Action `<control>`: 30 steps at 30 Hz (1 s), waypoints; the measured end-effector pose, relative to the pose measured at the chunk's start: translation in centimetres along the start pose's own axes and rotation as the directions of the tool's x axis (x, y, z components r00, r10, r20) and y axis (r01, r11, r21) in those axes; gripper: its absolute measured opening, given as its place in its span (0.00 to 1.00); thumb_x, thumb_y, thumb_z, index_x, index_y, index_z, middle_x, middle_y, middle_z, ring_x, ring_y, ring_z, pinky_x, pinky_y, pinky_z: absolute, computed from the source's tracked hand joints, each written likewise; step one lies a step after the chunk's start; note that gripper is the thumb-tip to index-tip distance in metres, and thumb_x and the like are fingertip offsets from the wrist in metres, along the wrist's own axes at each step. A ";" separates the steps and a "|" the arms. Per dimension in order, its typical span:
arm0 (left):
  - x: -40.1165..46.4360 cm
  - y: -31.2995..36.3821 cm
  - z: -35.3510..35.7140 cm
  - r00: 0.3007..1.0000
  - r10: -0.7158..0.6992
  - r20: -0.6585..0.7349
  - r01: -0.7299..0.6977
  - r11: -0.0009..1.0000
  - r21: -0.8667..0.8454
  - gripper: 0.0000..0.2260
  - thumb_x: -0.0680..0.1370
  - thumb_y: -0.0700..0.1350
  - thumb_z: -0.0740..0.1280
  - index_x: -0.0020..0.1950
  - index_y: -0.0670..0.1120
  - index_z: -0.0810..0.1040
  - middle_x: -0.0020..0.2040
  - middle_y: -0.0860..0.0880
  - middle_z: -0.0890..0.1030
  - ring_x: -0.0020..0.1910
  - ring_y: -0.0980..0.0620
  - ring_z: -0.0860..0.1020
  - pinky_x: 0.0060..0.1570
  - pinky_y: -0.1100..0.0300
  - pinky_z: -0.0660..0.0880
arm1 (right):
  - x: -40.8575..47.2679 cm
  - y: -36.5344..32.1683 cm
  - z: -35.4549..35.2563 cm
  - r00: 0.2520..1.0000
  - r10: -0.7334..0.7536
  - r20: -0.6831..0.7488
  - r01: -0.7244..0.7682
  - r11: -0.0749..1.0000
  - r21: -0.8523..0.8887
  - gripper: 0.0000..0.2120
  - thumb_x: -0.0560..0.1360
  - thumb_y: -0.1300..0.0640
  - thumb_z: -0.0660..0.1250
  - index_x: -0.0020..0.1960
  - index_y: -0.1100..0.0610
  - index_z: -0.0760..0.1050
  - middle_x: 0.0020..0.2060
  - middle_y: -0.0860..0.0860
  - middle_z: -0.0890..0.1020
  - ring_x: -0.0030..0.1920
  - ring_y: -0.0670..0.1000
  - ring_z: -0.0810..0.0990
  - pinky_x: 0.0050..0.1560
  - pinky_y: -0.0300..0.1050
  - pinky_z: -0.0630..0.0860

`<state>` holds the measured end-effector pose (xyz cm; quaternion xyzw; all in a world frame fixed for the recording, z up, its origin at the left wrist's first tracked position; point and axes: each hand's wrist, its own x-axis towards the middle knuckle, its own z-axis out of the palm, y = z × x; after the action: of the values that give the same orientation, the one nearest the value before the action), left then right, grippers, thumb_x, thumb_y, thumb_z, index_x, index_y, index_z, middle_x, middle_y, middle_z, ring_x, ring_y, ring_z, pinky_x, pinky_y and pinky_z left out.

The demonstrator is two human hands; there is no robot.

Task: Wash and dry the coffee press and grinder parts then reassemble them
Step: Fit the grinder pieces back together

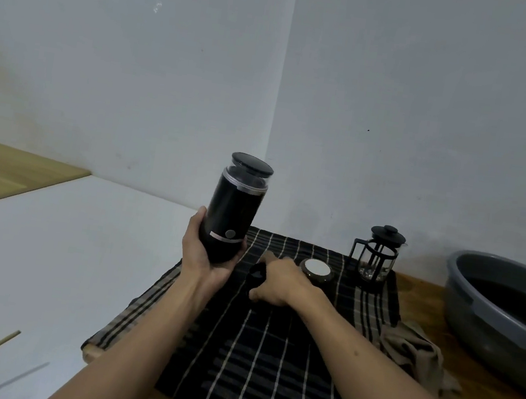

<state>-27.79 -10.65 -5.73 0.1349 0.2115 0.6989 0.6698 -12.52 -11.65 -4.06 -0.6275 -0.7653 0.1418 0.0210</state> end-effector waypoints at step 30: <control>-1.4 0.0 0.9 0.920 0.098 0.379 -0.175 0.970 0.172 0.23 0.65 0.58 0.81 0.55 0.47 0.88 0.55 0.43 0.85 0.52 0.47 0.82 0.59 0.50 0.79 | -2.0 0.0 -3.0 0.981 -0.030 0.191 0.072 0.974 -0.215 0.49 0.64 0.41 0.80 0.78 0.54 0.62 0.68 0.54 0.75 0.63 0.59 0.79 0.59 0.57 0.81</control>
<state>-27.27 -11.95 -4.79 0.3451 0.1424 0.6812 0.6297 -11.43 -12.96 -0.89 -0.5900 -0.7908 0.1133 -0.1169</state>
